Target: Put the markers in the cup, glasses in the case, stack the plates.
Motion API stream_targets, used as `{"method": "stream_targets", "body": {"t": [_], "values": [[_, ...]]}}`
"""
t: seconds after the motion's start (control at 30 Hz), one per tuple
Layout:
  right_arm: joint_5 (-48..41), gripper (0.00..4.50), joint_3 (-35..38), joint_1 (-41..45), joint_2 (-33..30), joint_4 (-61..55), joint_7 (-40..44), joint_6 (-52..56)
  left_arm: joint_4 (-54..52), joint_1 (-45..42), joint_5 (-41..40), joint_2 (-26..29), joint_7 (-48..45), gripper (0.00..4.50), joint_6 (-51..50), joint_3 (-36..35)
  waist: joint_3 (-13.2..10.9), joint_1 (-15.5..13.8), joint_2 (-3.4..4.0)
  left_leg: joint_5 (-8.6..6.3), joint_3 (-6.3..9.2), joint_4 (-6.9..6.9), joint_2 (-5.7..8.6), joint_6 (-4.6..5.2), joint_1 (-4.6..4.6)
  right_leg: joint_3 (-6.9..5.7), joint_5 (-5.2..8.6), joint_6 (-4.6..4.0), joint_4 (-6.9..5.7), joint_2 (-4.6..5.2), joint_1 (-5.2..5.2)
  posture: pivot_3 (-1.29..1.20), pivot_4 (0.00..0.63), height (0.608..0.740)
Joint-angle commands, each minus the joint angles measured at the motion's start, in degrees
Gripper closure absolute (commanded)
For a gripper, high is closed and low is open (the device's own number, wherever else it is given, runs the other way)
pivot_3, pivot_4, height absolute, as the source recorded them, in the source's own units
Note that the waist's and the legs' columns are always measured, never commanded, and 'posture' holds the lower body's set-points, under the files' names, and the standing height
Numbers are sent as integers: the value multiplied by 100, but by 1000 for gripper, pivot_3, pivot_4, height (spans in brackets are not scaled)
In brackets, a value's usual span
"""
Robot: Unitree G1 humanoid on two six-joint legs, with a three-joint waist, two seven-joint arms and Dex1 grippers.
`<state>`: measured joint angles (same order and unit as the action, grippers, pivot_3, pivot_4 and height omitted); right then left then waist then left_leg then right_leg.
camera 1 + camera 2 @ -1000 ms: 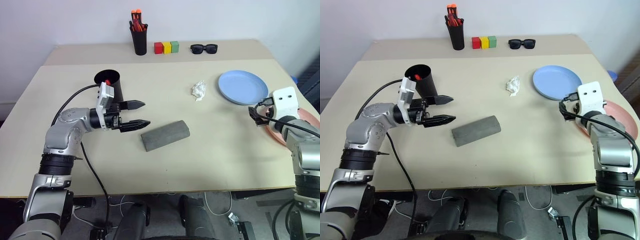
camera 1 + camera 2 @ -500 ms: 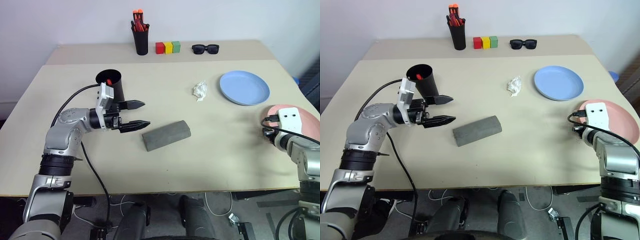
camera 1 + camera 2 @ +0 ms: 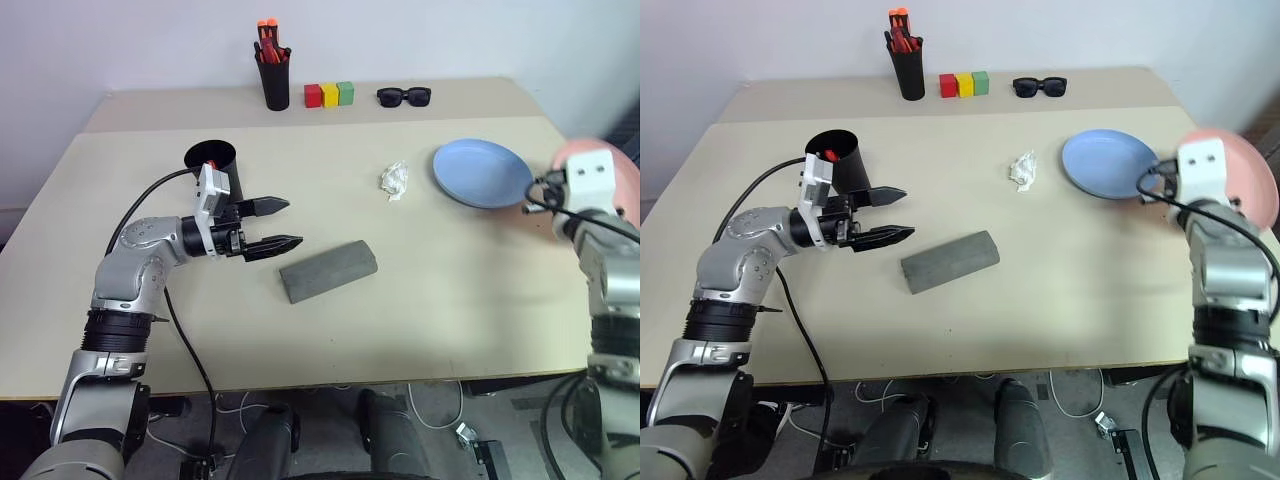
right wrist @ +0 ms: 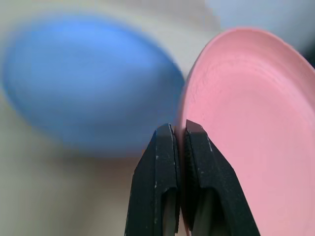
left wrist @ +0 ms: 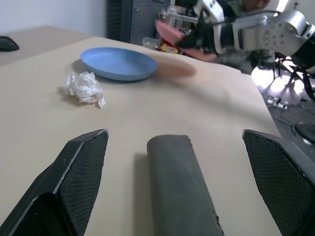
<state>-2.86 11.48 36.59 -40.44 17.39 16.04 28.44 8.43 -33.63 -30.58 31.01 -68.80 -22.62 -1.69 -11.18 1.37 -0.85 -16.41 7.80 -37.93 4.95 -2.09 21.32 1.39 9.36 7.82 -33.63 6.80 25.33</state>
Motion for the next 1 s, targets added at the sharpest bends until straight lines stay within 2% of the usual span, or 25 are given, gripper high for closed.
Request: {"method": "stream_targets", "body": {"t": [0.03, 0.17, 0.33, 0.47, 0.6, 0.67, 0.8, 1.0], "values": [[385, 4478, -555, 826, 214, 1096, 155, -1076, -147, -61, -41, -45, 163, 0, 180, -212, 0, 1, 0, 0, -3, 0, 0, 0, 0, 1, -1, 0, 3, 0, 0, 0, 150, 740], [661, 4478, -961, 1735, 556, 2706, 226, -2123, -431, 97, -125, -52, 346, 0, 76, -258, -1, 8, 1, 0, -1, 4, 0, 0, 4, 1, -2, 0, 13, 0, 2, 0, 150, 740], [546, 4478, -960, 2248, 870, 4017, 447, -2925, -753, 380, -167, 50, 497, 0, -30, -351, -2, -33, 2, 1, 3, 10, 2, -4, 12, 0, -2, -1, 27, 1, 3, 0, 150, 740], [454, 3134, -856, 2419, 984, 4410, 446, -3077, -953, 490, -254, 98, 602, 0, -159, -404, -2, -5, 3, 1, 3, 16, 2, -4, 10, 0, -3, -1, 31, 1, 4, 0, 150, 740], [455, 1003, -864, 2456, 1006, 4447, 355, -3165, -984, 489, -275, 93, 656, 0, -203, -382, -3, 9, 4, 0, 4, 17, 2, -3, 8, 1, -3, -1, 28, 0, 4, 0, 150, 740], [71, 52, -606, 2484, 1176, 4211, 542, -3045, -919, 461, -271, 90, 650, 0, -190, -368, -3, 25, 4, 0, 4, 17, 2, -2, 7, 1, -3, -1, 27, 0, 4, 0, 150, 740], [-396, 52, -294, 2504, 1581, 3856, 733, -2758, -801, 383, -260, 67, 637, 0, -154, -343, -3, 135, 4, 0, 6, 17, 2, -2, 7, 1, -3, -1, 24, 0, 4, 0, 150, 740], [-295, 52, -392, 2595, 2081, 4103, 519, -2795, -801, 359, -275, 21, 674, 0, -142, -329, -2, 148, 6, 1, 5, 25, 1, -3, 3, 1, -4, -2, 19, 0, 9, 0, 150, 740]]}}
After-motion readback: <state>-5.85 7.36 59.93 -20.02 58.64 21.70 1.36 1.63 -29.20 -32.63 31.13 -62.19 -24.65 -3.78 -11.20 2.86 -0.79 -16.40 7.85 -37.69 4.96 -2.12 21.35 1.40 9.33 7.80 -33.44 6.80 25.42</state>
